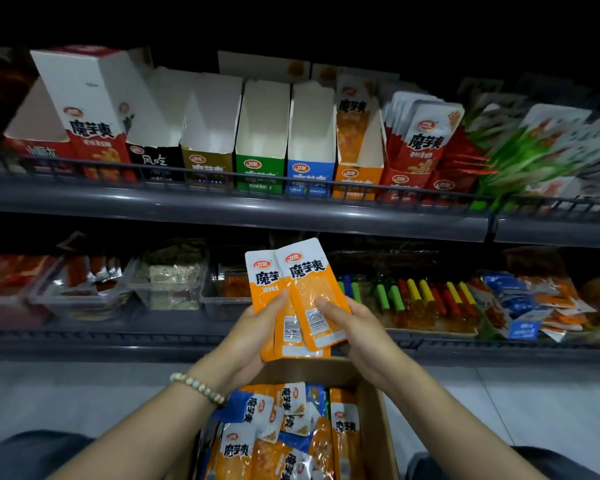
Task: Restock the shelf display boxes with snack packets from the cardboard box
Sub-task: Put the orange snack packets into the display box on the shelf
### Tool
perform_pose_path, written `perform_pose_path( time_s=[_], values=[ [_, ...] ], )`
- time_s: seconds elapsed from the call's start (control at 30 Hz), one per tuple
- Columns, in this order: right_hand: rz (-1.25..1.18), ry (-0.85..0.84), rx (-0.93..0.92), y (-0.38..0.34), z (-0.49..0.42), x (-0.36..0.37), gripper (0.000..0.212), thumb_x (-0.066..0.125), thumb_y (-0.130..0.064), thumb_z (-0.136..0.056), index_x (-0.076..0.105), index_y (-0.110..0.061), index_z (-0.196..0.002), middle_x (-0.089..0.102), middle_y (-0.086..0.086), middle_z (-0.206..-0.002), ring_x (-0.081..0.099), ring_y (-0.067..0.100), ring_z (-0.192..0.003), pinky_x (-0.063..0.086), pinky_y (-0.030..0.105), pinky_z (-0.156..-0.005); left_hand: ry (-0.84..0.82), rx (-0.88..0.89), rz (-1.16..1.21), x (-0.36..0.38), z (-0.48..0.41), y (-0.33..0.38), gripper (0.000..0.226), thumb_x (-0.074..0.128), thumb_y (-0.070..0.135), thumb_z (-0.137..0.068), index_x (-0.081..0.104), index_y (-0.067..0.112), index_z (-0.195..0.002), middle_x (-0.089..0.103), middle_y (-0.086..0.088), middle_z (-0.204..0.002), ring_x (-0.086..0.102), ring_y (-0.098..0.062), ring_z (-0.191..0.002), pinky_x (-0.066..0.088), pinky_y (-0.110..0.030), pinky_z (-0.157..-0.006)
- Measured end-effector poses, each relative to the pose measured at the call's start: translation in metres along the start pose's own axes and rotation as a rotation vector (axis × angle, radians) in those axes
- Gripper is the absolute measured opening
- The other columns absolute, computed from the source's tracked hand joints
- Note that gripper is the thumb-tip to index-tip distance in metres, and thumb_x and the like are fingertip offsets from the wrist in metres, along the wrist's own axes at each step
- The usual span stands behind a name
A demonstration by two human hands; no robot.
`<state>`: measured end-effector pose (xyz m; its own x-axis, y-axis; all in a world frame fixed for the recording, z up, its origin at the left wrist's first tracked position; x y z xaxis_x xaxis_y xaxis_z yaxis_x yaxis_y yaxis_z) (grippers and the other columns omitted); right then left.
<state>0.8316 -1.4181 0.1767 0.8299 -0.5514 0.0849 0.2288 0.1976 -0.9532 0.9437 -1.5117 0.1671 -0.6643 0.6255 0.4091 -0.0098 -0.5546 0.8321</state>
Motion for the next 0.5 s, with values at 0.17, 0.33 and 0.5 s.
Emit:
perform_pose_path(
  time_s=[0.17,0.33,0.5],
  values=[
    [-0.096,0.089,0.067,0.002,-0.007,-0.003,0.018,0.048,-0.021,-0.098,0.062,-0.014,-0.106,0.073,0.006,-0.098,0.069,0.021,-0.090,0.053,0.030,-0.075,-0.002,-0.059,0.058,-0.001,-0.004,0.001,0.028,0.040,0.038,-0.099,0.060,0.022,-0.109,0.075,-0.005,-0.093,0.072,-0.020,-0.084,0.055,-0.037,-0.068],
    [0.138,-0.072,-0.022,0.000,0.001,0.013,0.037,0.041,-0.031,-0.100,0.044,-0.029,-0.137,0.062,-0.003,-0.124,0.061,0.015,-0.110,0.051,0.027,-0.086,-0.114,-0.051,-0.055,0.006,-0.001,-0.003,0.036,0.039,0.056,-0.092,0.059,0.034,-0.111,0.074,0.002,-0.101,0.069,-0.015,-0.096,0.051,-0.036,-0.080],
    [0.296,-0.267,-0.143,-0.001,0.010,0.033,0.053,0.045,-0.034,-0.097,0.024,-0.036,-0.147,0.026,-0.017,-0.148,0.028,0.004,-0.135,0.033,0.018,-0.103,-0.109,-0.071,-0.018,0.007,0.001,-0.005,0.048,0.051,0.053,-0.087,0.056,0.026,-0.126,0.070,-0.004,-0.114,0.066,-0.018,-0.104,0.051,-0.034,-0.088]
  ],
)
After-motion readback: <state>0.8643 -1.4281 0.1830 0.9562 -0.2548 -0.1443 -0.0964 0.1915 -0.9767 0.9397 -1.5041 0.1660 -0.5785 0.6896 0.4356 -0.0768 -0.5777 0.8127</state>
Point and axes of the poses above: each hand's wrist, its own z-axis away from the middle knuckle, its own x-axis out of the palm, y = z × x, the point moved 3 cm from there along -z, towards the middle knuckle
